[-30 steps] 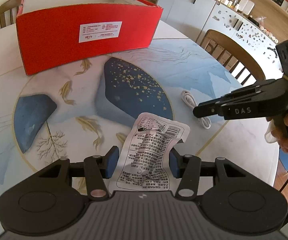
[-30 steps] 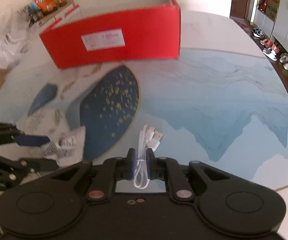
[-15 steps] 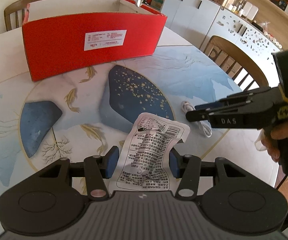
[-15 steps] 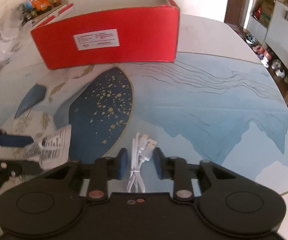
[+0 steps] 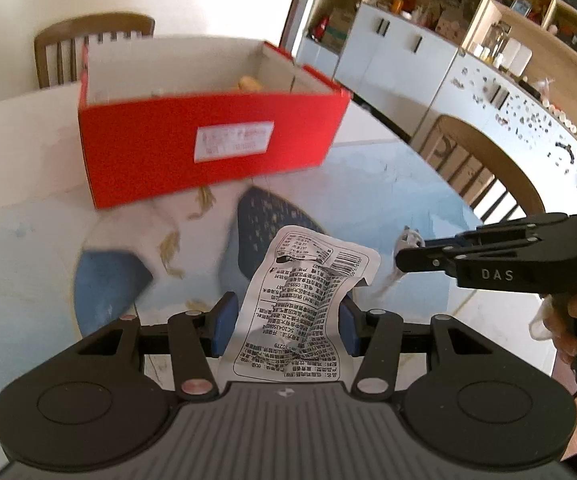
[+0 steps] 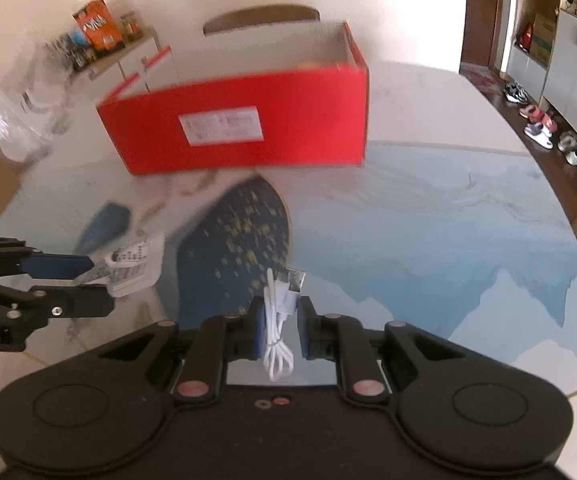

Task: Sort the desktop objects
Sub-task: 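Lift the packet and cable and carry both over the red box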

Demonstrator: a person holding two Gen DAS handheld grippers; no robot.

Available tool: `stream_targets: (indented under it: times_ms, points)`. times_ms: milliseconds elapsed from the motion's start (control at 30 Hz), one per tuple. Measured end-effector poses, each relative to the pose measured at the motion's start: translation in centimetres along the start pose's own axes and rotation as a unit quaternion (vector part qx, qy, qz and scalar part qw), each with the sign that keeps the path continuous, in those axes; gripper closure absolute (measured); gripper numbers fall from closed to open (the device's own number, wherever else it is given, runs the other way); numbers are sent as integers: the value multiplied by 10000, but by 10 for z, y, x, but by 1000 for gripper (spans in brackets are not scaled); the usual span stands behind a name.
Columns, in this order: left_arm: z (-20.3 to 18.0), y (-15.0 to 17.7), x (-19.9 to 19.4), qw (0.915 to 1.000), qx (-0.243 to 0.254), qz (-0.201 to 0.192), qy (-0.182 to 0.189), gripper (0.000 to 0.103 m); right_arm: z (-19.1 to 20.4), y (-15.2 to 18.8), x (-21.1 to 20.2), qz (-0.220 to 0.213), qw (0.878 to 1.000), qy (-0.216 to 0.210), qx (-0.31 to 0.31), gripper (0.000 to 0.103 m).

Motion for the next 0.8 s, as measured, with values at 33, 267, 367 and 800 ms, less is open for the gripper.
stream_targets:
  times_ms: [33, 267, 367, 800]
  points:
    - [-1, -4, -3, 10000, 25, -55, -19, 53, 1, -4, -4, -39, 10000, -27, 5, 93]
    - [-2, -30, -17, 9992, -93, -379, -24, 53, 5, -32, -23, -402, 9990, -164, 48, 94]
    - [-1, -42, -23, 9988, -78, -486, -69, 53, 4, -46, -32, -536, 9982, -254, 83, 94]
    - [11, -110, -31, 9946, 165, -949, -382, 53, 7, -122, -39, -1075, 9932, -429, 70, 94]
Point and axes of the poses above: each gripper's, at about its wrist camera, not at the fingertips, and x roughly the way its jaws point, z to its left, y to its underside, the point moved 6 cm from there along x, roughly the way its jaws point, and after that the axes turned 12 degrees about y, right-handed, at the moved point
